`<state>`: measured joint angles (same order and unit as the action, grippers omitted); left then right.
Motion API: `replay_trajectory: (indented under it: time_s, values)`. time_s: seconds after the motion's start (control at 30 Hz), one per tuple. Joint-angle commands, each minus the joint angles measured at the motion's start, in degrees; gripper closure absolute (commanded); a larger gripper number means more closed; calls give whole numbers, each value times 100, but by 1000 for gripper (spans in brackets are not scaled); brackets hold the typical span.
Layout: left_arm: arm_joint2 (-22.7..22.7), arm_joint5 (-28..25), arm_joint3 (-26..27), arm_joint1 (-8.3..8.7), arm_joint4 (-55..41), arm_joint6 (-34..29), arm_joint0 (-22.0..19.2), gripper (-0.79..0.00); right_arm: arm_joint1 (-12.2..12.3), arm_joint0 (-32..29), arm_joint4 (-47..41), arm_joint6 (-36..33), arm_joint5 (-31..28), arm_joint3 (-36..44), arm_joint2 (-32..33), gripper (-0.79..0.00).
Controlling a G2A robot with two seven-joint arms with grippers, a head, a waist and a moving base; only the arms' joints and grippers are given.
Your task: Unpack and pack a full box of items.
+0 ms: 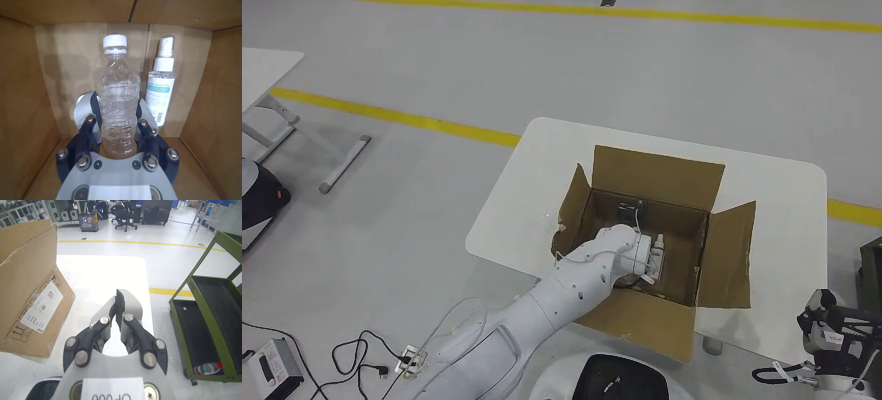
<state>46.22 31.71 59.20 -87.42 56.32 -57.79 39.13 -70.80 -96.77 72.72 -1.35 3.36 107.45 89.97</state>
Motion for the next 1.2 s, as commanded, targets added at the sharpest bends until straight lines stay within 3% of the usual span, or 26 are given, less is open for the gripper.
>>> replay_trajectory:
  time_s: [0.0,0.03,0.07,0.17,0.63,0.67,0.73,0.83,0.93,1.03,1.1,1.17]
  values:
    - [-10,-12,-8,-24,-8,18,-12,-486,0,0,0,0,0,0,0,0]
    - [-17,-17,-14,-36,-8,27,-19,-514,0,0,0,0,0,0,0,0]
    - [-22,-18,-25,-50,-19,32,-27,-594,0,0,0,0,0,0,0,0]
    - [-58,-50,-128,-91,-21,49,-63,-631,0,0,0,0,0,0,0,0]
    - [-242,-183,-915,-343,-55,291,-352,-653,0,0,0,0,0,0,0,0]
    - [-252,-198,-973,-363,-64,325,-372,-610,0,0,0,0,0,0,0,0]
    - [-262,-199,-1088,-403,-96,384,-411,-431,0,0,0,0,0,0,0,0]
    - [-273,-196,-1235,-463,-161,466,-458,-489,0,0,0,0,0,0,0,0]
    - [-288,-217,-1394,-517,-194,519,-508,-459,0,0,0,0,0,0,0,0]
    - [-293,-238,-1506,-563,-211,550,-567,-305,0,0,0,0,0,0,0,0]
    - [-275,-248,-1542,-586,-233,581,-600,-40,0,0,0,0,0,0,0,0]
    - [-254,-256,-1567,-603,-248,616,-618,0,0,0,0,0,0,0,0,0]
